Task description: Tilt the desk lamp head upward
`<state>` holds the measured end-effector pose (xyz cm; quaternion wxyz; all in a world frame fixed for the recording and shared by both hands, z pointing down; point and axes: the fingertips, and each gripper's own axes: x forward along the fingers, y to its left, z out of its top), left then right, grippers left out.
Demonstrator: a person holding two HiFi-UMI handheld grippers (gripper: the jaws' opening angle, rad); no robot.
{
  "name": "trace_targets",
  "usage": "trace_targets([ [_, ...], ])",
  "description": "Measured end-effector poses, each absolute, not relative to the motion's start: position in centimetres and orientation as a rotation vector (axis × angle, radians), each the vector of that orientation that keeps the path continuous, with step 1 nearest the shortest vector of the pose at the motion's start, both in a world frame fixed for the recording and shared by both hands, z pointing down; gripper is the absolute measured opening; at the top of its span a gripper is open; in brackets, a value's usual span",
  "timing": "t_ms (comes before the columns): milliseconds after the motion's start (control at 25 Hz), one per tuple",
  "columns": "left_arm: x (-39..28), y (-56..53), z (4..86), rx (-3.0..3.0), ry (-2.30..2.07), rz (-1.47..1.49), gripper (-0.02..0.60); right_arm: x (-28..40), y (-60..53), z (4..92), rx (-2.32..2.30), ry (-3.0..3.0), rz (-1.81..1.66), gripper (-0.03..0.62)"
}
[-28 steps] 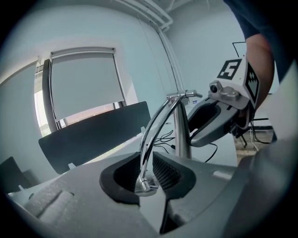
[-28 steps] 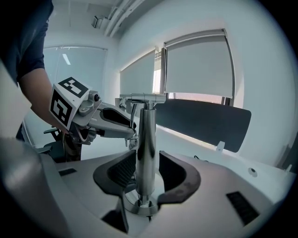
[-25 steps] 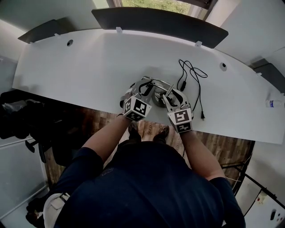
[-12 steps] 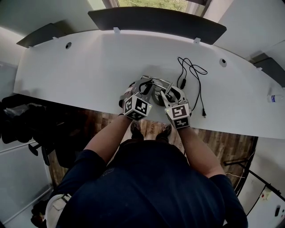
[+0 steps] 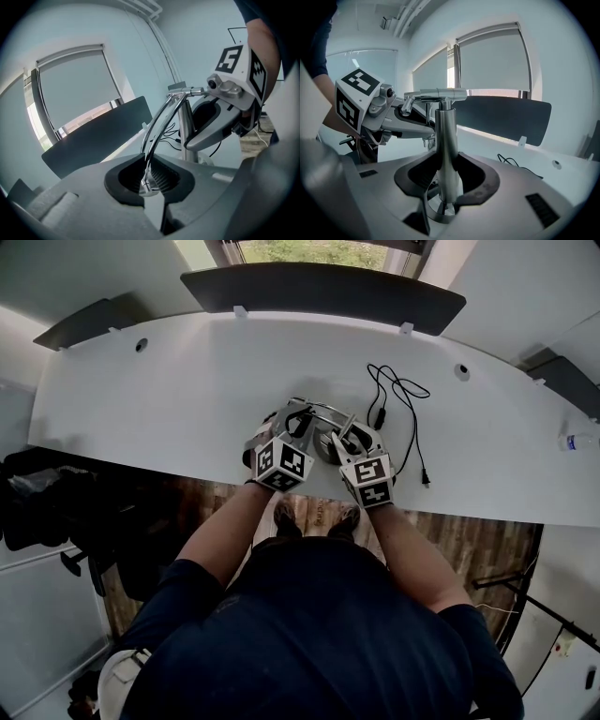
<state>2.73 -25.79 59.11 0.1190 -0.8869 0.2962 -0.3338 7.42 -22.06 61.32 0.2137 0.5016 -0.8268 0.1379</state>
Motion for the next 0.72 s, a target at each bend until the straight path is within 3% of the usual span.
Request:
trace_targets([
  [720,1.2,-27.1,52.8,-2.168,0.761,-0.991,0.064,7.4,-22.3,61.5,1.389,-2.277,0.417,0.146],
])
